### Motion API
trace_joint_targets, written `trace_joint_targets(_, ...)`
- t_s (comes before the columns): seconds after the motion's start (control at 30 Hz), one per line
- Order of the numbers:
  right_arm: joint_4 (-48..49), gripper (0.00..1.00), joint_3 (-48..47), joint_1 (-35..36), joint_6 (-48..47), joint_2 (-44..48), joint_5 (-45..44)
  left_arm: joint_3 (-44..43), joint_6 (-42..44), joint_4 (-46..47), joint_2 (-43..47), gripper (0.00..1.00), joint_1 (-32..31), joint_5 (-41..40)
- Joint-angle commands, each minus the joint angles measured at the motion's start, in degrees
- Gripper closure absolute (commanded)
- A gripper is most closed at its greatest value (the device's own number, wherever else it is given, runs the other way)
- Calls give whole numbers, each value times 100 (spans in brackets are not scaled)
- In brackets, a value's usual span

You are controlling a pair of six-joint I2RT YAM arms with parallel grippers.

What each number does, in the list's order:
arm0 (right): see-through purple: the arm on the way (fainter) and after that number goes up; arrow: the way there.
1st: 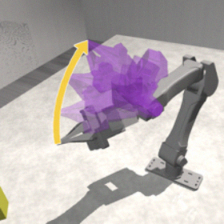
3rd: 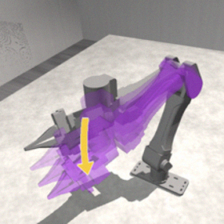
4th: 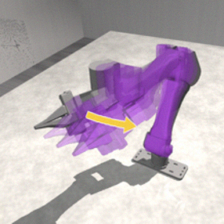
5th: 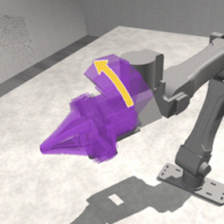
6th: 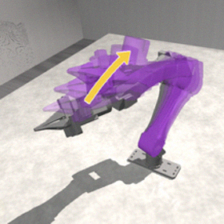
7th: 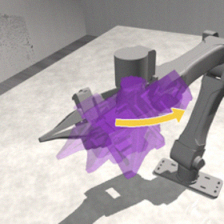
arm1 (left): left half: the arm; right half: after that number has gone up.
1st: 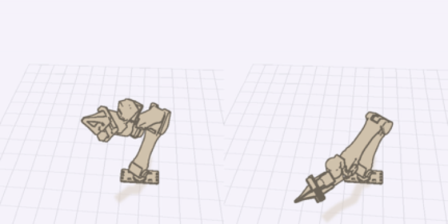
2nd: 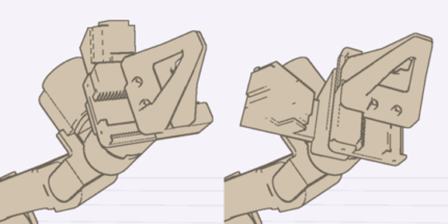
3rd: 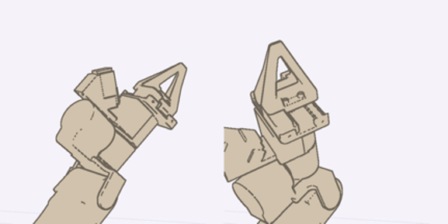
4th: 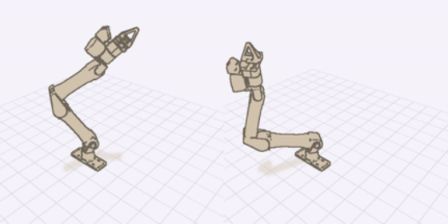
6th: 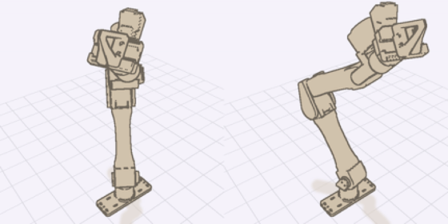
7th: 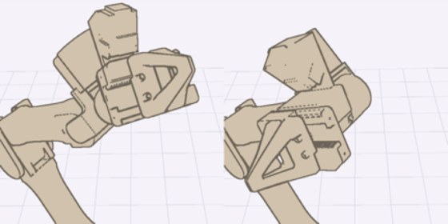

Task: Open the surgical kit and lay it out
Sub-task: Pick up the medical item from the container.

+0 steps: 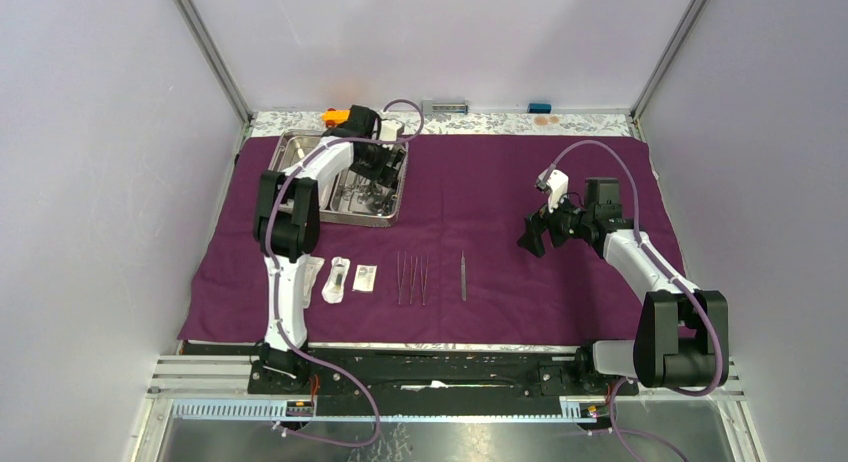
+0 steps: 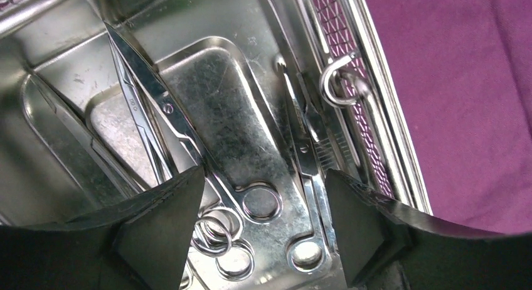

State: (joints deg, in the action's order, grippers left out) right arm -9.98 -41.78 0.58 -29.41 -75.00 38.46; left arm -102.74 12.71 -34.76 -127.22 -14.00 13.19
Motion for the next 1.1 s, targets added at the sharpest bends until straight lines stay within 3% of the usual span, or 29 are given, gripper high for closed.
trace_joint_targets(0.0,94,1,38,-23,-117,-34,-22,-96,64,425,-110,21,-53,-281)
trace_joint_targets(0.47,66,1,8,-23,-126,-122,-23,305,82,930,-48,22,-102,-1285)
trace_joint_targets(0.77,58,1,38,-23,-139,-87,-14,-290,-278,633,-253,28,179,-765)
trace_joint_targets(1.07,53,1,56,-21,-157,-63,-14,-691,-497,392,-553,43,351,-367)
